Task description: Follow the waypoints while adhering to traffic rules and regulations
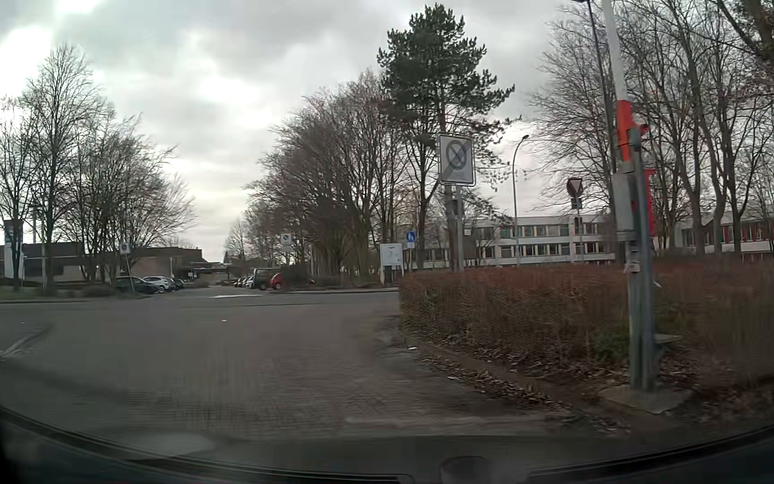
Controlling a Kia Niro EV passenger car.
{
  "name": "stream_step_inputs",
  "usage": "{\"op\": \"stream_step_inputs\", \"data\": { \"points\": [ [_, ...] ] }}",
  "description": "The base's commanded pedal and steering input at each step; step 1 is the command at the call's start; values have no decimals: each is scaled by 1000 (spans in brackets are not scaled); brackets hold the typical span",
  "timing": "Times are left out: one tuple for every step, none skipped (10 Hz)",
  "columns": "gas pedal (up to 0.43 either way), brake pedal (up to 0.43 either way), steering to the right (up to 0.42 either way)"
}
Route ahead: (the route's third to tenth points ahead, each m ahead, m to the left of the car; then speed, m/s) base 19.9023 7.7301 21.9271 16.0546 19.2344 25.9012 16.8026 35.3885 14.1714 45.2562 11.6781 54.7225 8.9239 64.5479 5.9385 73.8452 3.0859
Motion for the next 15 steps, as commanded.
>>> {"op": "stream_step_inputs", "data": {
  "points": [
    [0, 0, -339],
    [0, 0, -304],
    [0, 0, -271],
    [0, 0, -249],
    [0, 0, -229],
    [20, 0, -211],
    [28, 0, -194],
    [39, 0, -183],
    [47, 0, -177],
    [59, 0, -173],
    [59, 0, -170],
    [59, 0, -164],
    [59, 0, -159],
    [47, 0, -150],
    [28, 0, -136]
  ]
}}
